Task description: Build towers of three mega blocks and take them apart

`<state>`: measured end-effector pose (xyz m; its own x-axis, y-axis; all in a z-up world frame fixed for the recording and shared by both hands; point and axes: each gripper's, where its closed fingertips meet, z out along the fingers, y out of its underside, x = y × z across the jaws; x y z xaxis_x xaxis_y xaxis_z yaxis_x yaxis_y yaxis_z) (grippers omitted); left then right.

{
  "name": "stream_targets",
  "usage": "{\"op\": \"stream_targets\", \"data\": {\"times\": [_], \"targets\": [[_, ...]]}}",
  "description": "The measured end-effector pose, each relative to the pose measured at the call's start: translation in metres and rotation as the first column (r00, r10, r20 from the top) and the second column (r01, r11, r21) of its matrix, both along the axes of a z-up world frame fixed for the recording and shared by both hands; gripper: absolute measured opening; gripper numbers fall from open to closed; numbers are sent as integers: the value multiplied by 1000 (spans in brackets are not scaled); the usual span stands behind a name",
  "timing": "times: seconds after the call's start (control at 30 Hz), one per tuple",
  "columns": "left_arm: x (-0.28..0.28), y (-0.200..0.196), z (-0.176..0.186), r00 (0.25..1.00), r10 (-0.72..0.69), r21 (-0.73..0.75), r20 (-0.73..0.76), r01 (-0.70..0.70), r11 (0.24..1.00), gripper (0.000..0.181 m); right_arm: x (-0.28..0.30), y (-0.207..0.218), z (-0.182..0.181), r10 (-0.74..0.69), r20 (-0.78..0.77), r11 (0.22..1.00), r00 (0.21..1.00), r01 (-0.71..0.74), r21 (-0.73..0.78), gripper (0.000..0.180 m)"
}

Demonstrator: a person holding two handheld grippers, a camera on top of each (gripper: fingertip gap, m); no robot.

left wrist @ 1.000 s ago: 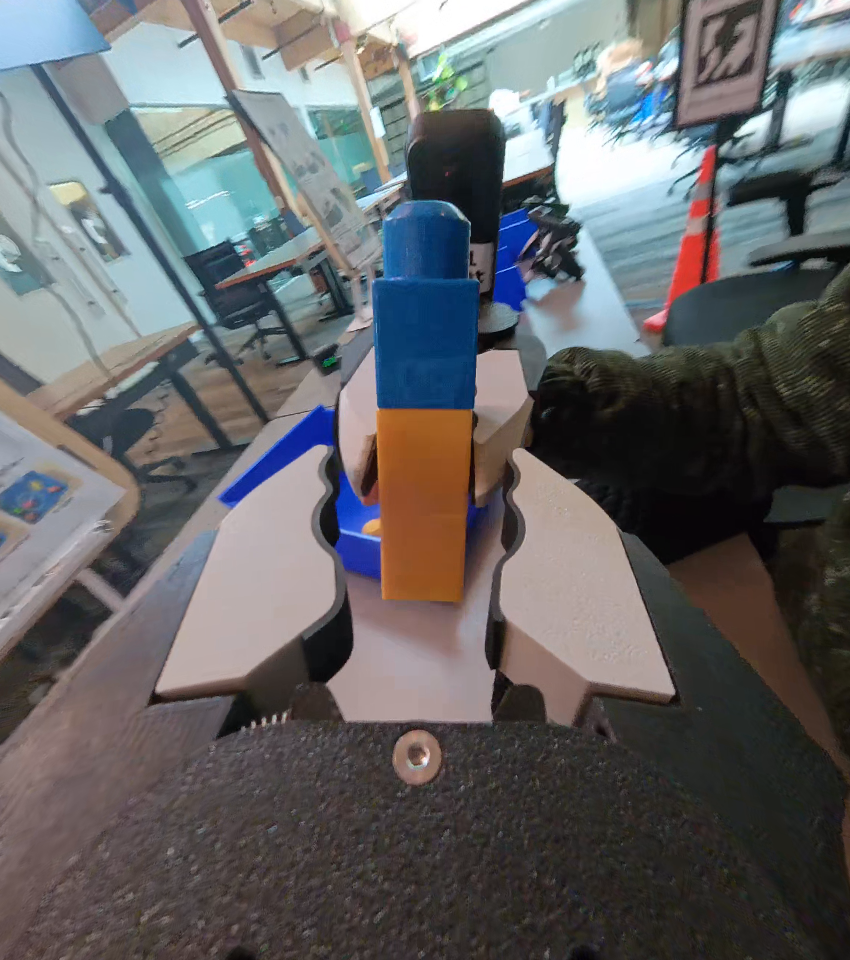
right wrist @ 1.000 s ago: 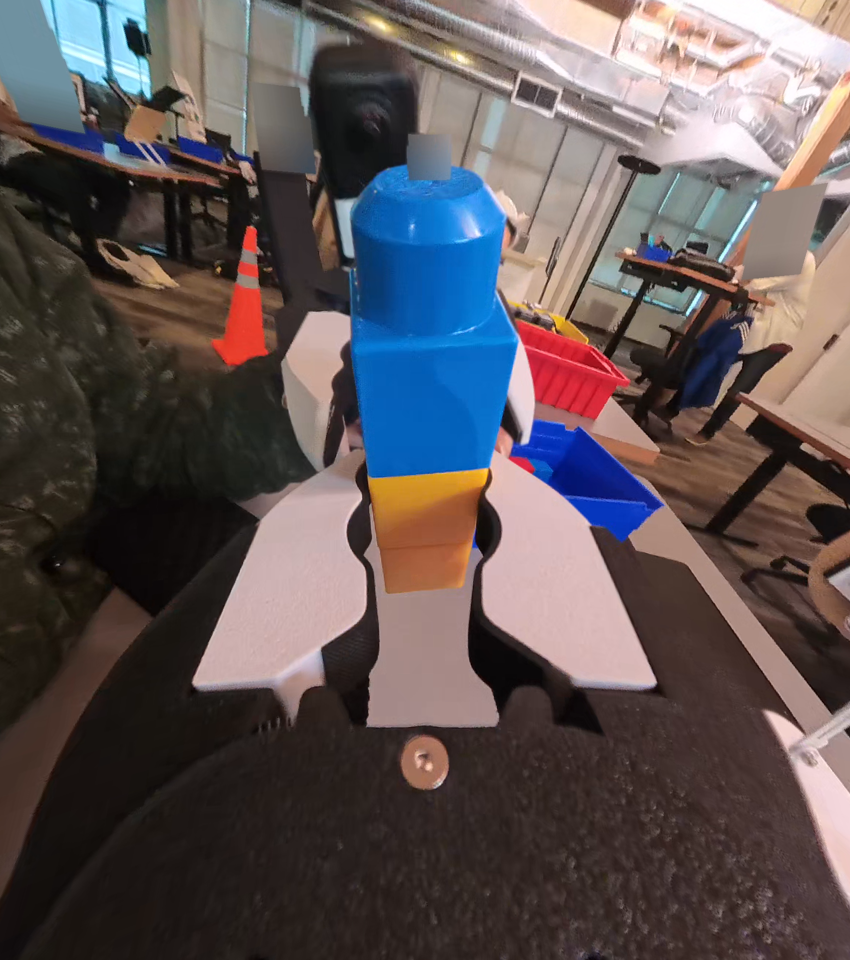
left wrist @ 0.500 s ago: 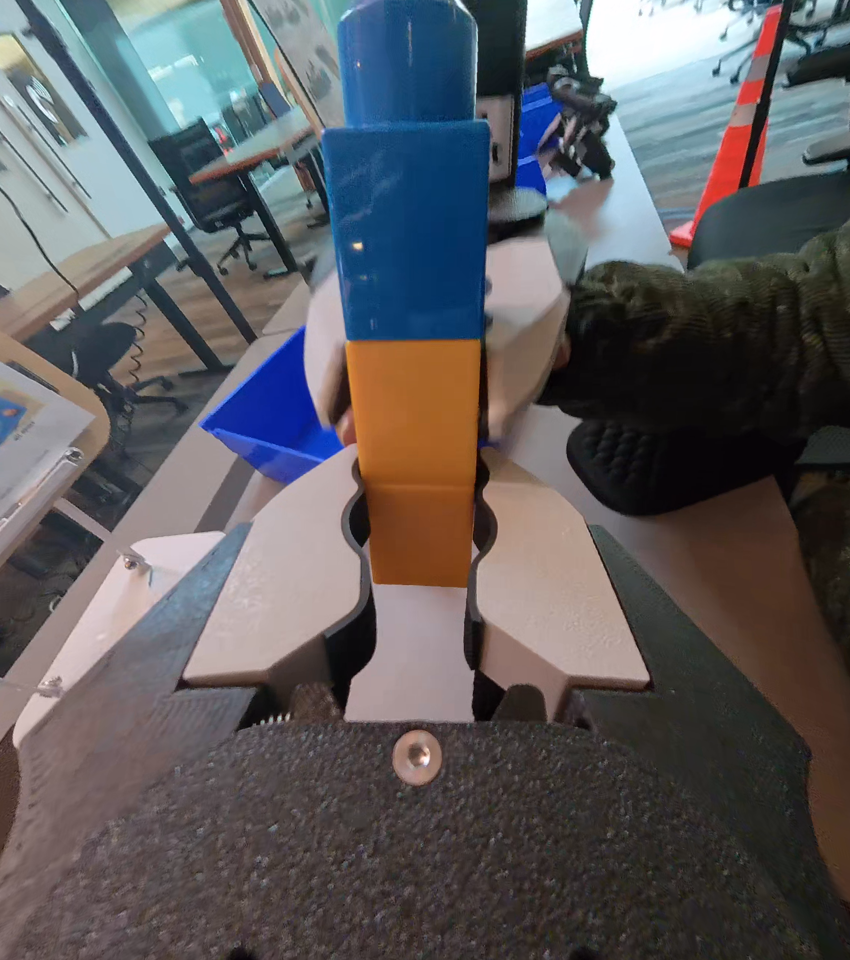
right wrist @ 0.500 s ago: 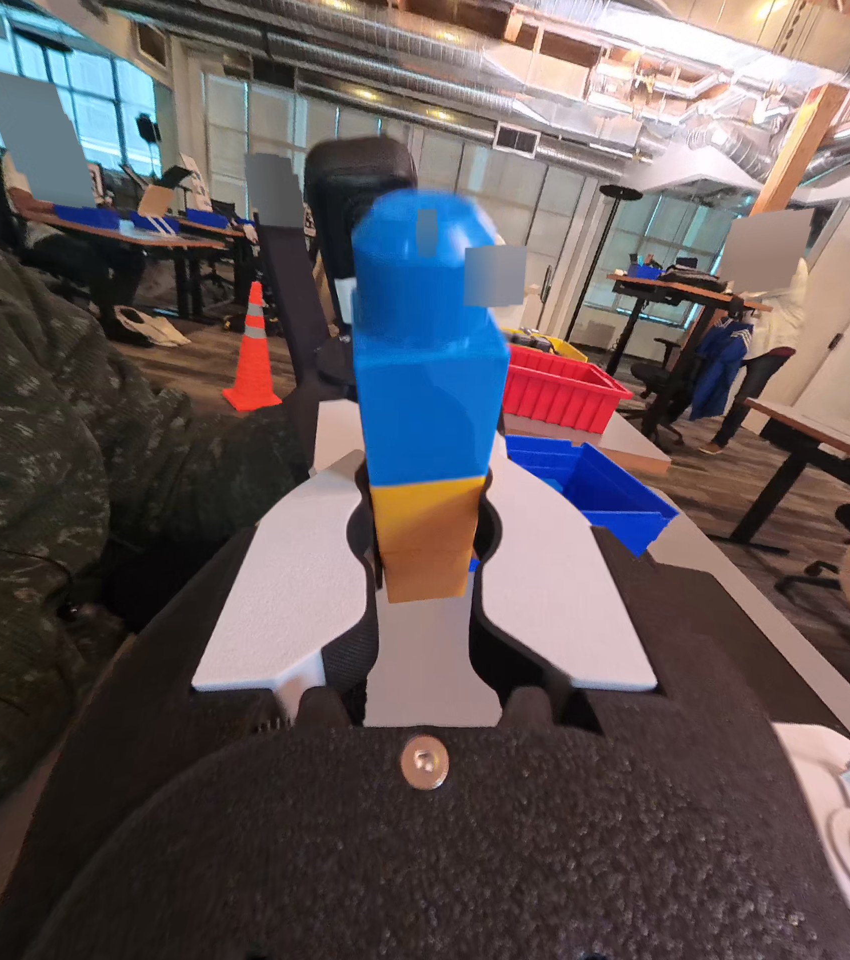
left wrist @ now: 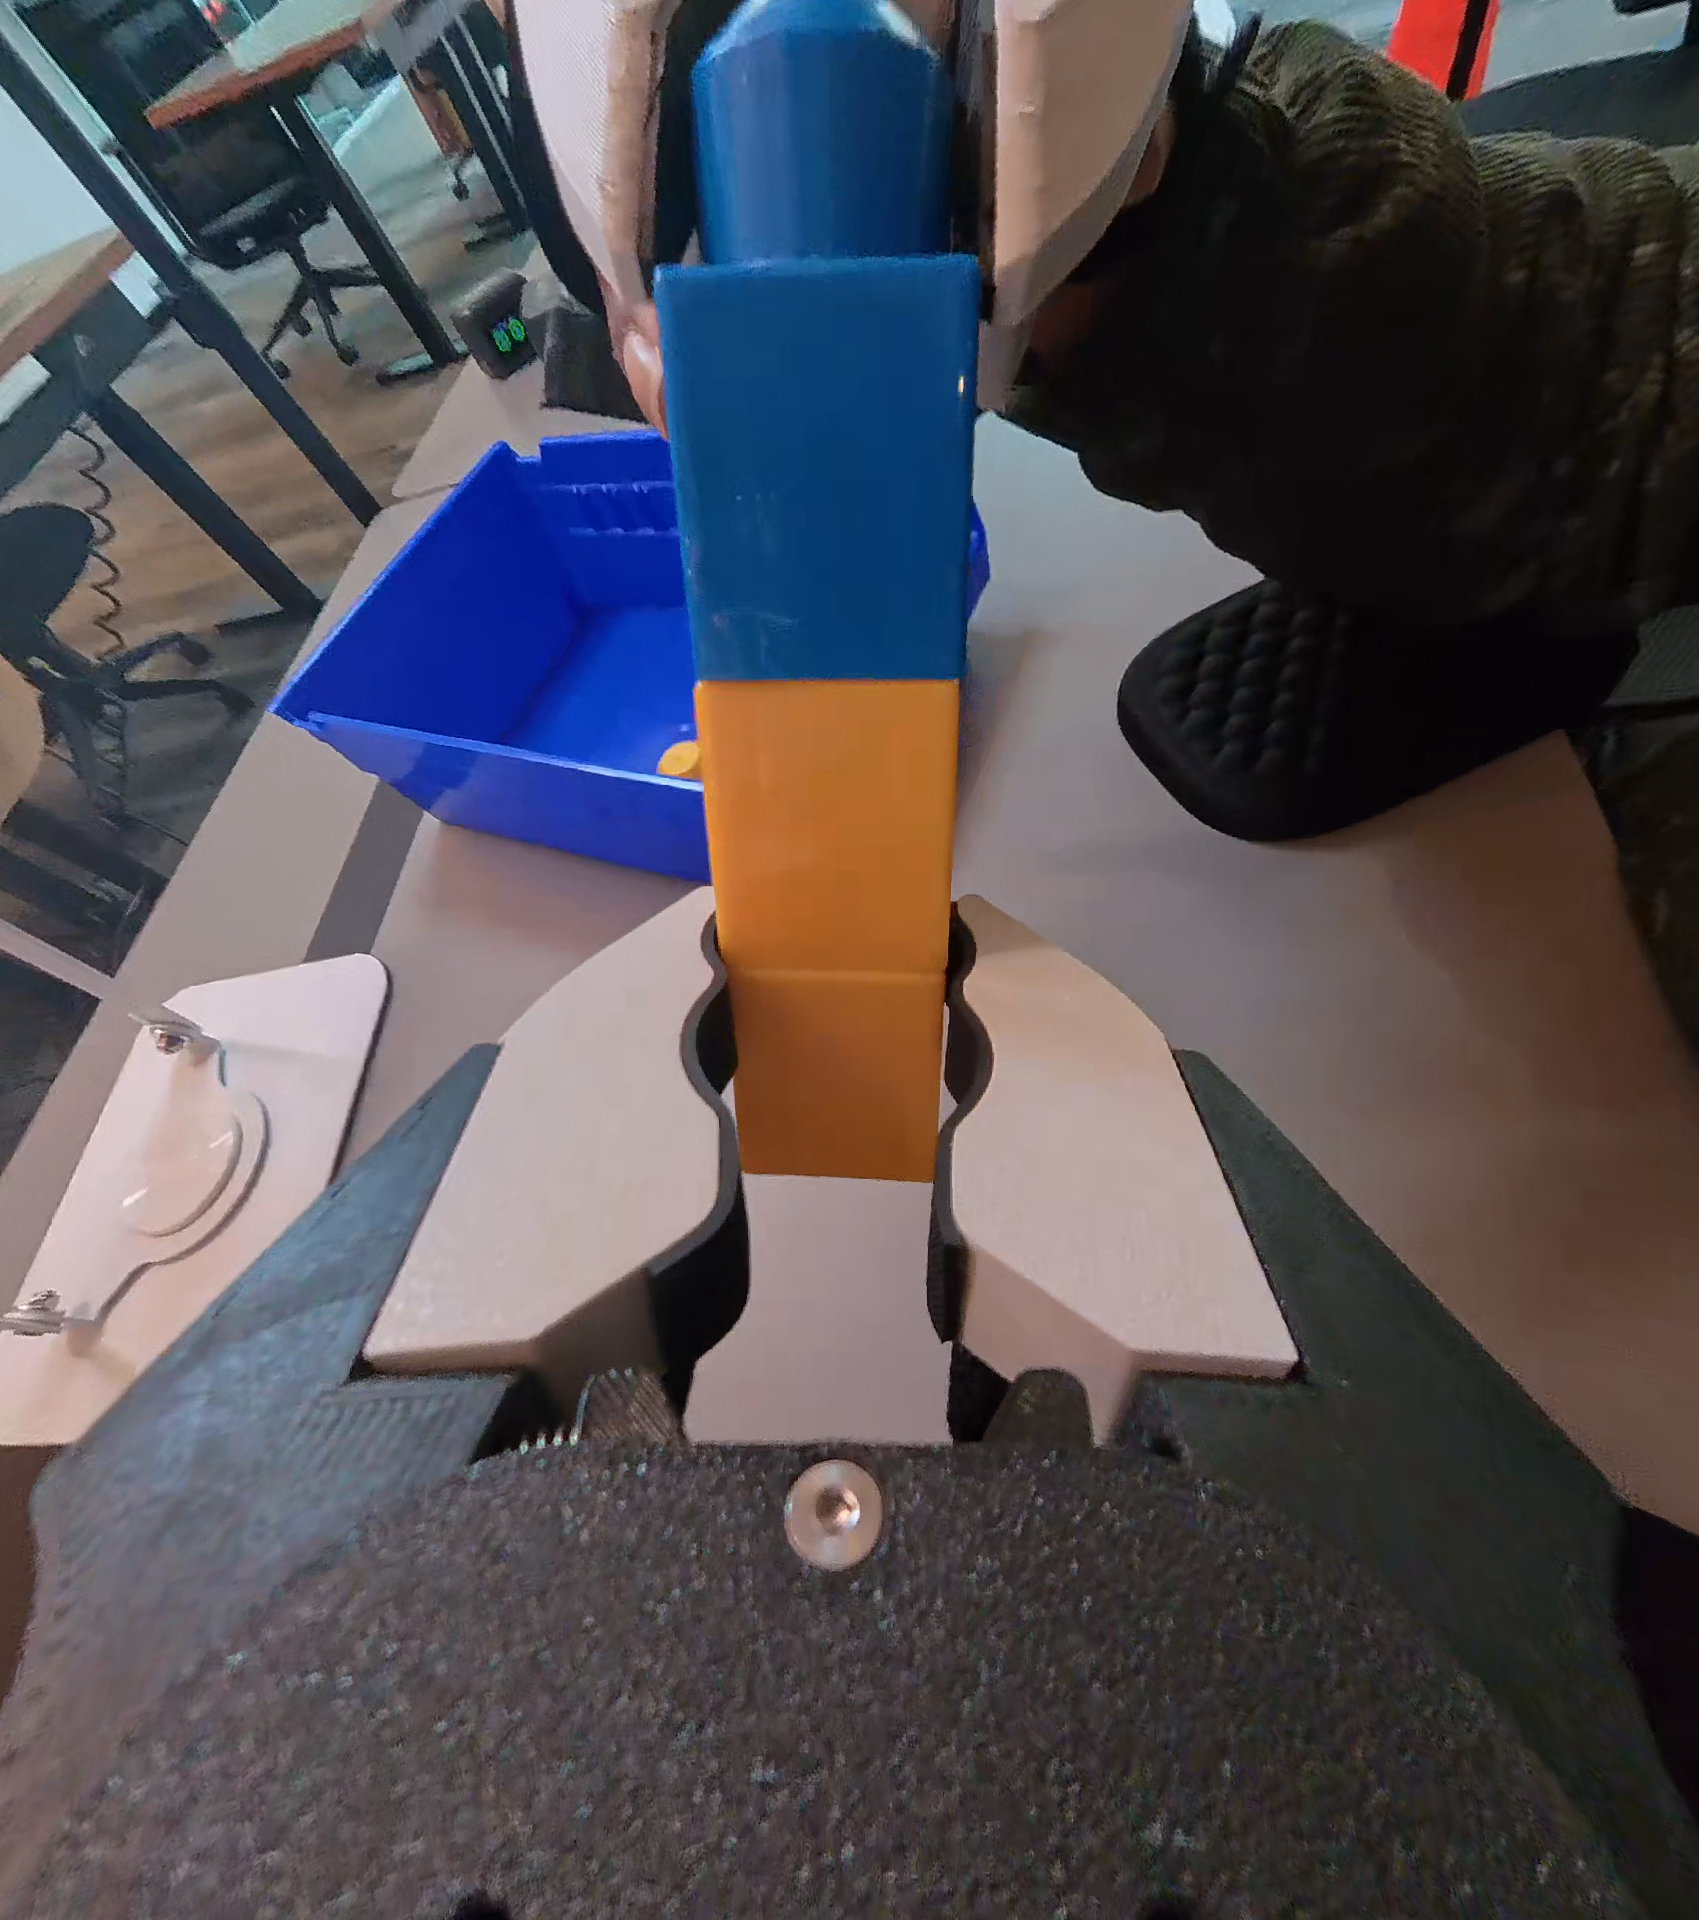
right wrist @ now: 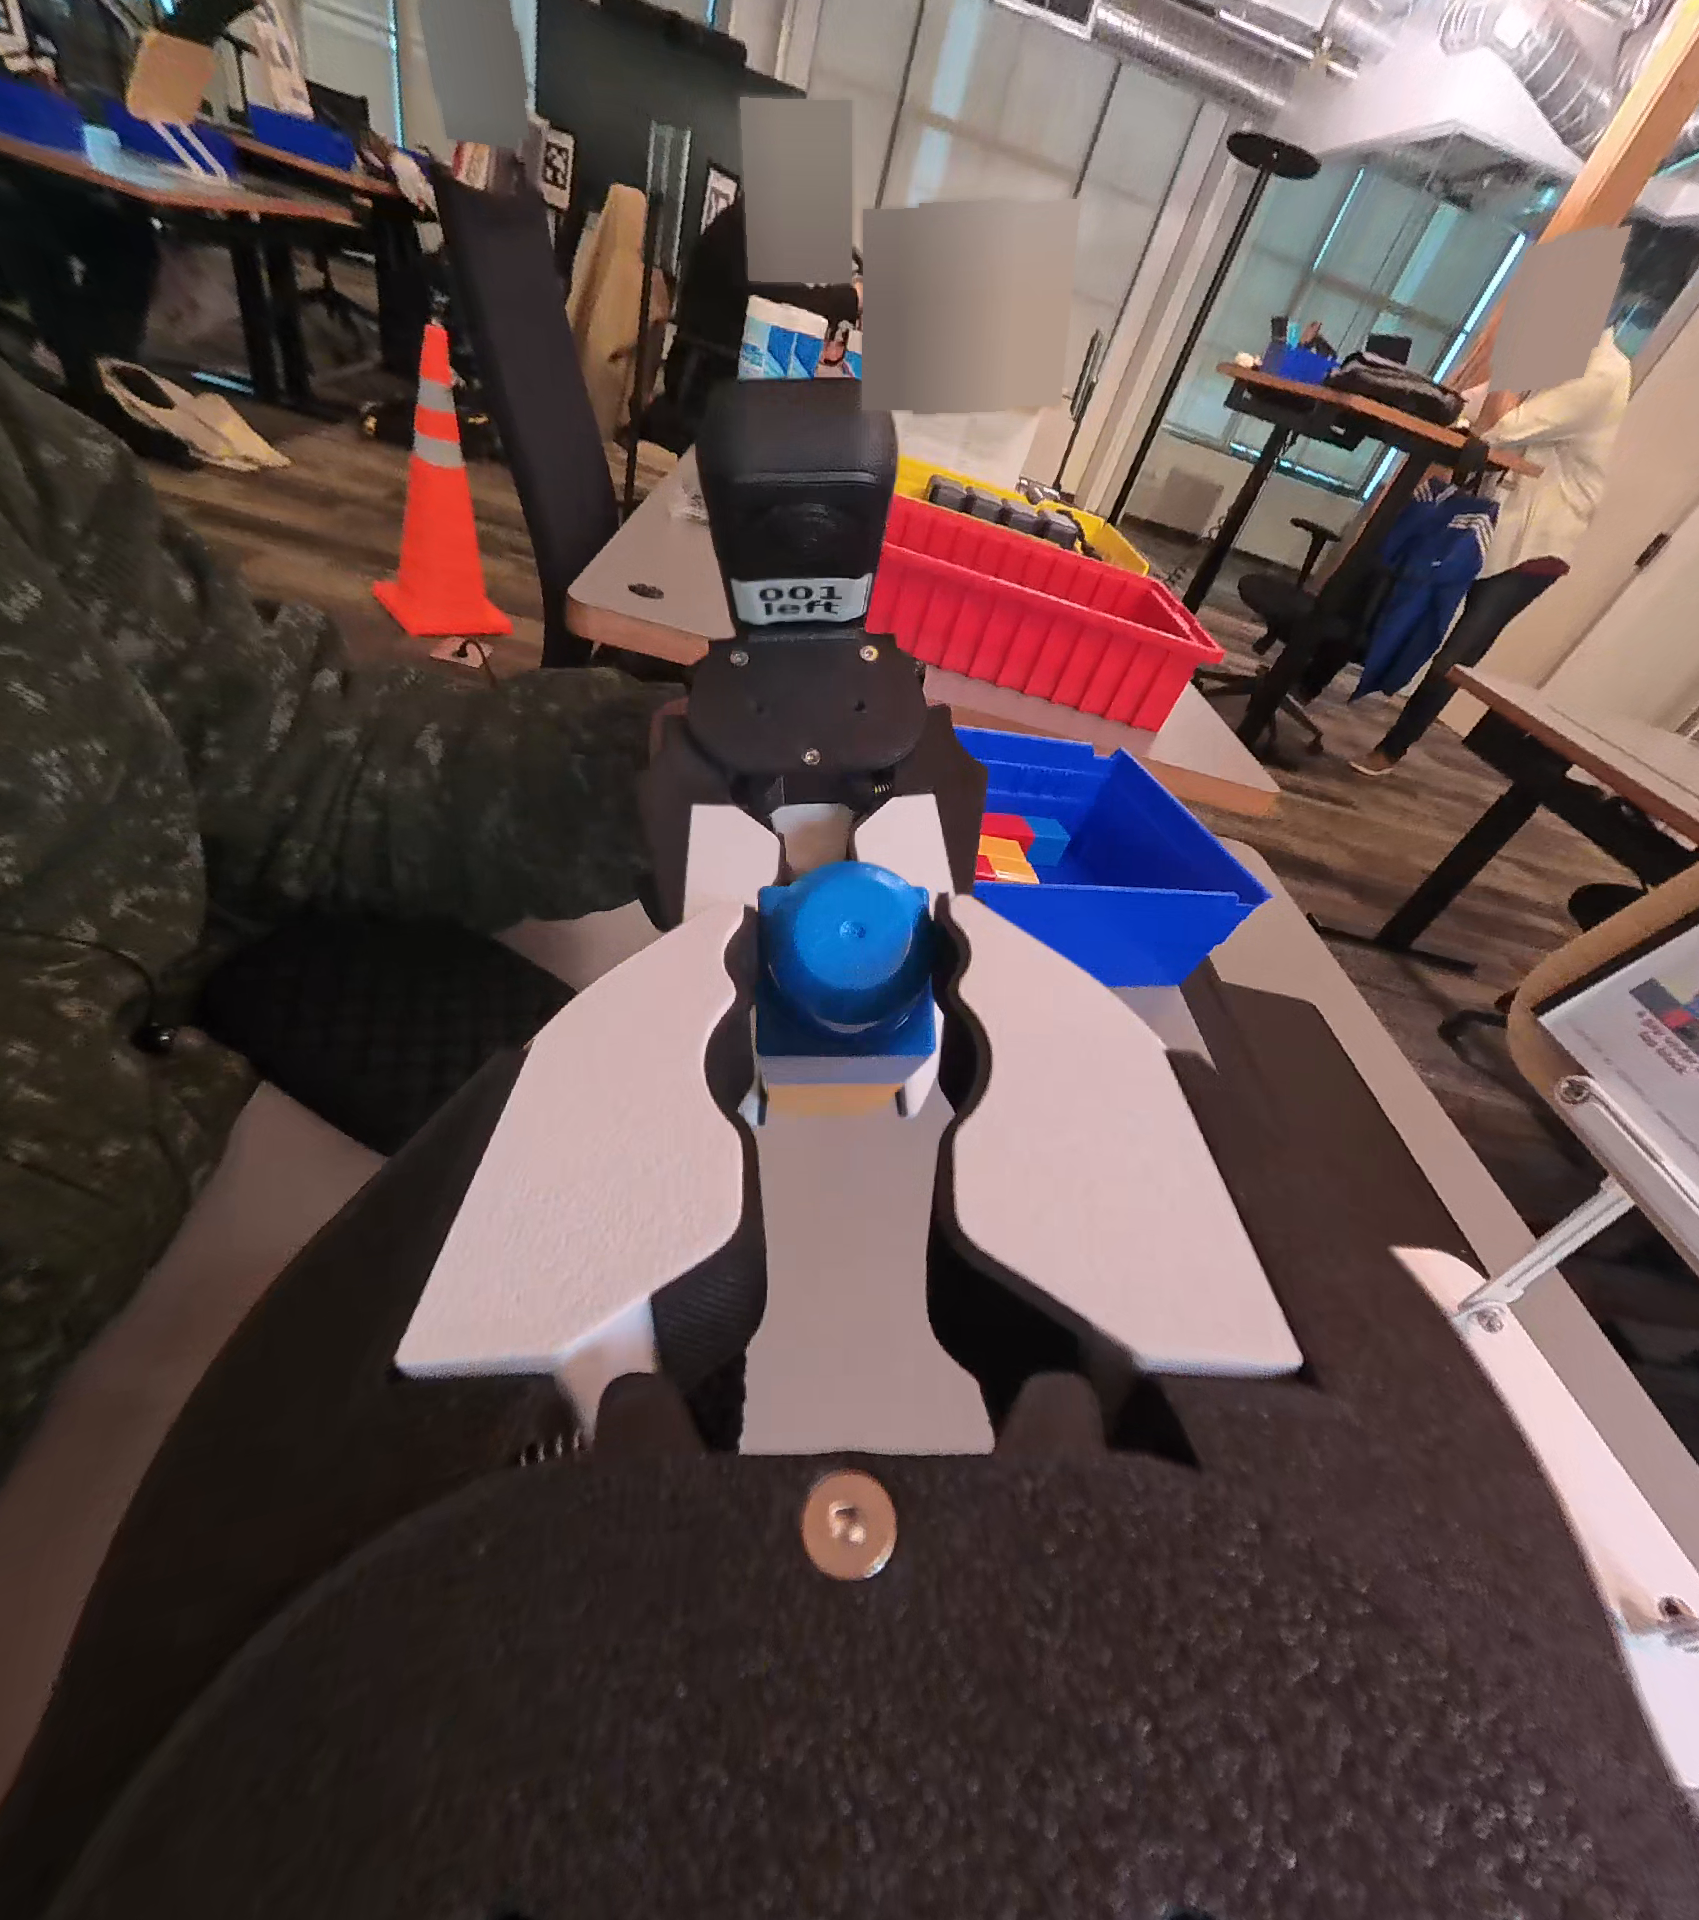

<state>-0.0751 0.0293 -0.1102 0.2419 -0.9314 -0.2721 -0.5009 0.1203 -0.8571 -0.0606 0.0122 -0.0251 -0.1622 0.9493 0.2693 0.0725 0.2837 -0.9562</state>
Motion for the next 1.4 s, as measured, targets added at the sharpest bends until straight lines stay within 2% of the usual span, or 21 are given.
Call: {"op": "stream_targets", "data": {"times": [0.1,0.13,0.47,0.63,0.77,0.8,0.83,0.87,1.03,1.1,1.13,1.2,1.27,1.33,1.4], "targets": [[6,-3,14,997,-14,30,78,12,999,42,-4,3,-13,-23,68,999,997,21,35,32],[6,-2,12,998,-4,35,62,2,999,35,-6,2,-16,-22,78,999,997,19,44,32],[-15,-4,0,995,8,61,-99,-2,998,34,-5,6,-42,-42,221,997,974,25,79,30],[-17,-3,-1,994,4,98,-109,6,995,34,-8,3,-42,-57,232,993,971,32,110,30],[-3,-2,-4,996,-2,132,-91,14,991,61,-10,1,-37,-43,193,995,980,24,101,30],[1,1,-7,995,11,148,-99,4,989,63,-10,0,-36,-38,188,995,982,20,99,30],[3,5,-8,994,31,171,-104,-13,985,57,-11,-1,-36,-29,185,995,982,11,97,30],[5,5,-10,995,22,164,-102,-6,986,40,-11,-2,-36,-23,183,995,983,5,96,30],[-2,0,-17,990,-13,79,-141,24,997,39,-10,-1,-42,-31,227,994,973,6,108,29],[-23,12,-40,956,52,87,-290,-27,996,39,-4,-3,-31,1,198,998,980,-15,68,29],[-33,18,-50,945,72,78,-319,-50,996,39,4,0,-18,-4,158,998,987,-5,55,29],[-46,28,-54,956,104,9,-273,-106,994,39,28,21,-1,-149,123,982,981,133,134,29],[-54,39,-46,967,156,3,-200,-159,987,39,57,48,5,-316,127,939,940,291,184,30],[-53,43,-27,978,193,9,-82,-193,981,39,94,93,-7,-546,199,831,814,496,252,30],[-54,46,-8,970,243,36,19,-244,969,39,135,132,-39,-684,358,727,635,630,272,30]]}}
